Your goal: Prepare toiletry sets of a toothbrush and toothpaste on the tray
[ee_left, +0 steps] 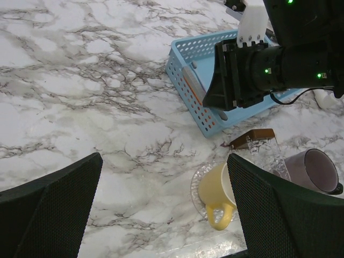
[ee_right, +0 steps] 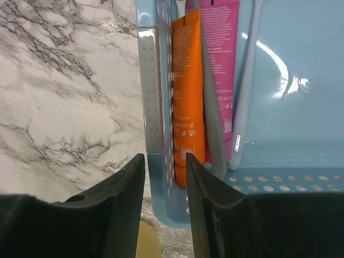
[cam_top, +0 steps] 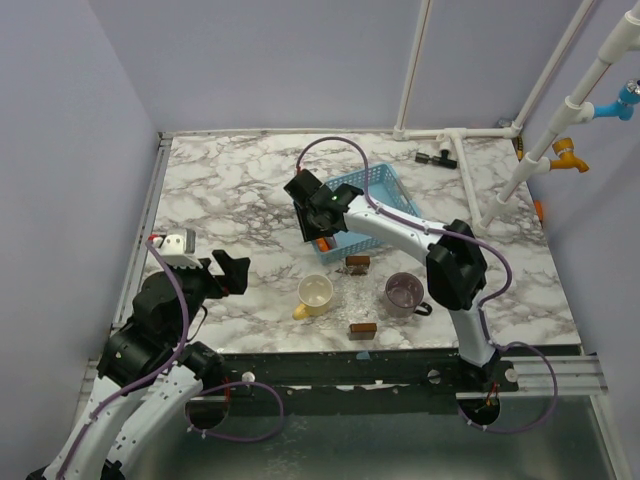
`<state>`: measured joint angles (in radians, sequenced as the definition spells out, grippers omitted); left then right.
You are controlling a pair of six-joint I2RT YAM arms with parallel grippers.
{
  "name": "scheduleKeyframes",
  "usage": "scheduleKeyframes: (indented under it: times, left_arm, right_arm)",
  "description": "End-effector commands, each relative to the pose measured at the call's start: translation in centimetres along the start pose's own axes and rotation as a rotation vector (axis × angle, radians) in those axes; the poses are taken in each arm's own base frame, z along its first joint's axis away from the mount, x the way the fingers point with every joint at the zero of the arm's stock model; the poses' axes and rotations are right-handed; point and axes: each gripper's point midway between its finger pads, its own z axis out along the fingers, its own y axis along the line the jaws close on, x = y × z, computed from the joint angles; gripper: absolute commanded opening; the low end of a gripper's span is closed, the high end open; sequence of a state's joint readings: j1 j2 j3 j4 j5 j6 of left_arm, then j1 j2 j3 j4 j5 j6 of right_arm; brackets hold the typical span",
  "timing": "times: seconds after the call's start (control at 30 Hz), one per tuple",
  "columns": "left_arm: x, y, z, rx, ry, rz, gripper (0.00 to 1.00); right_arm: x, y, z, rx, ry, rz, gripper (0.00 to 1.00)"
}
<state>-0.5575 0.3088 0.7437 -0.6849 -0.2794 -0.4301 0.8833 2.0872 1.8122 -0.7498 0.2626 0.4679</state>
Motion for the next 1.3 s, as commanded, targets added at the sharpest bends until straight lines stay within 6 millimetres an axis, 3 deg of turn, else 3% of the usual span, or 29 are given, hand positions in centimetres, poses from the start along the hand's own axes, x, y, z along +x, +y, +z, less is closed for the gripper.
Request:
scheduleKeyframes:
  times: [0.0,0.27,0.47,0.87,1.07,1.13,1.27]
  left_arm:
    - [0.2,0.6,0.2,-0.034,0.006,0.002,0.99]
    - [0.2,0.6,0.3,-0.035,0.012,0.003,0.99]
    - [0.3,0.7,0.3,-0.040,0.012,0.003,0.99]
    - [0.3,0.7,0.3,-0.042,0.014,0.002,0.99]
    - [0.3,0.7,0.4,-0.045,0.017,0.002,0.99]
    - [0.4,0.7,0.4,-0.046,0.019,0.003,0.99]
    - [0.4,0.7,0.5,-0.048,0.023,0.004,0.99]
  right_arm:
    - [0.4,1.2,0.6,-0.056,0.035,-0.031,0.38]
    - [0.6,1.8,1.3,-0.073,0.050,-0.025,0.27]
    - [-1.0,2.5,1.4,-0.080,0.017,-0.006,0.20]
    - [-4.4,3.5,2.3,-0.045,-0.060,0.080,0.18]
    - [-5.4,3.8,2.0,-0.051,-0.088,0.120,0.29]
    - [-6.3,3.8,1.2,-0.056,-0.113,0.129,0.36]
    - [-8.0,2.9,-0.8,-0.031,-0.179,0.139,0.39]
